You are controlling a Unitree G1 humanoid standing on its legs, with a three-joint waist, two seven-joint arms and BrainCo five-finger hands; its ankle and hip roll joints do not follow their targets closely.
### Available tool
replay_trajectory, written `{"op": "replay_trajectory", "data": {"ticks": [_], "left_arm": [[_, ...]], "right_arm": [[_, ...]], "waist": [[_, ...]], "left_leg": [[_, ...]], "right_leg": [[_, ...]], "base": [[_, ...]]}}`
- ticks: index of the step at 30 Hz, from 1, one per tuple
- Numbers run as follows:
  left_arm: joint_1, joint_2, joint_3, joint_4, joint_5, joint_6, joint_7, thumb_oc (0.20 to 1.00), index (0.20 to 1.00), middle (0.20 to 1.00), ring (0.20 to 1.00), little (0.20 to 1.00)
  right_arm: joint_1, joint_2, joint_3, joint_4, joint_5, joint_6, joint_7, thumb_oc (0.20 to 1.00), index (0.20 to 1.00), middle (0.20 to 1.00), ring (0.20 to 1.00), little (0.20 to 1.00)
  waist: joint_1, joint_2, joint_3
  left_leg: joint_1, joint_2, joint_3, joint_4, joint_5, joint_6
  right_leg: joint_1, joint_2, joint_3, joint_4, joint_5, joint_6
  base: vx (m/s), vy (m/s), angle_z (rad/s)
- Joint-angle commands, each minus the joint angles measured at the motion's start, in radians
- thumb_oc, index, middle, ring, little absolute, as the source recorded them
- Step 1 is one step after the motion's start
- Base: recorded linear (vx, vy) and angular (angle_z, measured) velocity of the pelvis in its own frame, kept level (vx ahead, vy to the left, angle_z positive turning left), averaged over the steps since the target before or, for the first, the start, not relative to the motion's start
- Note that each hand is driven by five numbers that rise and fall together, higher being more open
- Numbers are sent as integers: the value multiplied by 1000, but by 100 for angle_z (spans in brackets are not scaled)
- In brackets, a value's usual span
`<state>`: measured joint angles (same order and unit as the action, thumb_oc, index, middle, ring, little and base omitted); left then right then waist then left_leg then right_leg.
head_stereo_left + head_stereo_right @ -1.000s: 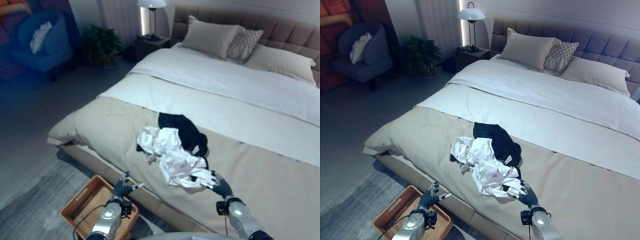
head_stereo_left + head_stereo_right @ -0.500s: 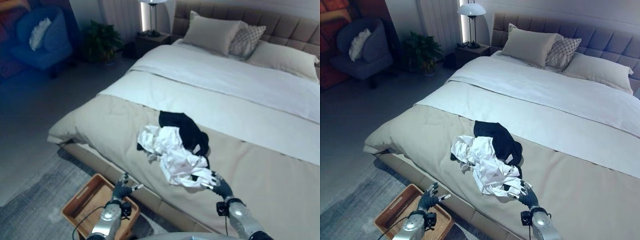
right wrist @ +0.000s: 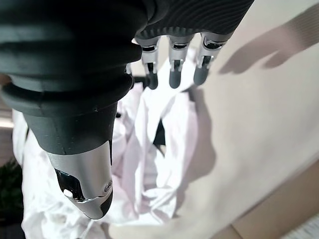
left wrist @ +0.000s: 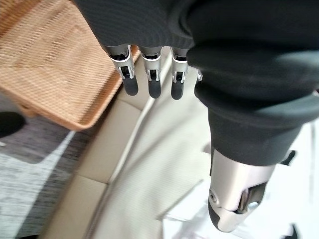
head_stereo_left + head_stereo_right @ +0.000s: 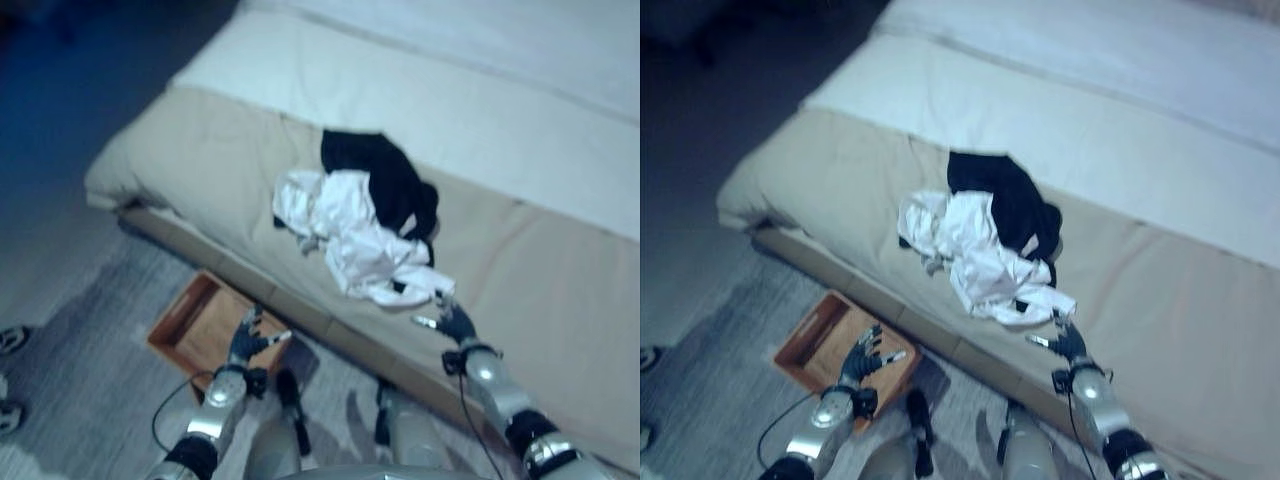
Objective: Pick up clothes into the bucket
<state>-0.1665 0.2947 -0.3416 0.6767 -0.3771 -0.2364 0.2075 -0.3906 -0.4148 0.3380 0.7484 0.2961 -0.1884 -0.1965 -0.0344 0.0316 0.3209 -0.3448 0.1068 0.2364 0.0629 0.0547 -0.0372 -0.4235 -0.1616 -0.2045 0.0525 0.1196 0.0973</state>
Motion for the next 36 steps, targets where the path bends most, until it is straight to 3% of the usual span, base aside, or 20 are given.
{"op": "replay_trajectory", "data": {"ticks": [1,8,14,22,32,36], "left_arm": [[-6,42,3,-101,-40,-59,42,1000,1000,1000,1000,1000],[-8,61,17,-211,-53,-75,73,1000,1000,1000,1000,1000],[-38,54,-16,-220,-32,-70,117,1000,1000,1000,1000,1000],[-56,45,-31,-258,-3,-70,163,1000,1000,1000,1000,1000],[-108,24,-45,-229,-23,-63,153,1000,1000,1000,1000,1000],[-117,22,-38,-206,-19,-66,153,1000,1000,1000,1000,1000]], "right_arm": [[-78,-2,32,-35,-23,-57,-64,1000,1000,1000,1000,1000],[-332,-103,44,48,-122,-33,-170,1000,1000,1000,1000,1000],[-580,-186,115,297,-249,39,-269,1000,1000,1000,1000,1000],[-729,-247,210,418,-461,112,-380,1000,1000,1000,1000,1000],[-715,-201,269,455,-423,105,-228,1000,1000,1000,1000,1000],[-654,-151,287,430,-464,102,-221,1000,1000,1000,1000,1000]], "waist": [[31,-45,-32],[66,-17,-9],[88,7,22],[99,33,55],[103,37,78],[102,35,83]], "left_leg": [[-98,-11,-61,114,-32,-22],[-240,-3,-89,134,-16,-27],[-321,-6,-100,130,7,-33],[-394,-12,-113,147,13,-35],[-424,-18,-126,160,19,-39],[-420,-20,-130,164,18,-42]], "right_leg": [[-47,-57,33,92,12,54],[-196,-70,23,159,-4,48],[-289,-74,16,192,-1,46],[-363,-84,9,228,-5,45],[-389,-94,-2,252,-9,42],[-380,-96,-7,251,-8,43]], "base": [[-105,-67,7],[-37,-34,12],[-24,-11,10],[-8,-16,8],[-1,-16,7],[0,-5,1]]}}
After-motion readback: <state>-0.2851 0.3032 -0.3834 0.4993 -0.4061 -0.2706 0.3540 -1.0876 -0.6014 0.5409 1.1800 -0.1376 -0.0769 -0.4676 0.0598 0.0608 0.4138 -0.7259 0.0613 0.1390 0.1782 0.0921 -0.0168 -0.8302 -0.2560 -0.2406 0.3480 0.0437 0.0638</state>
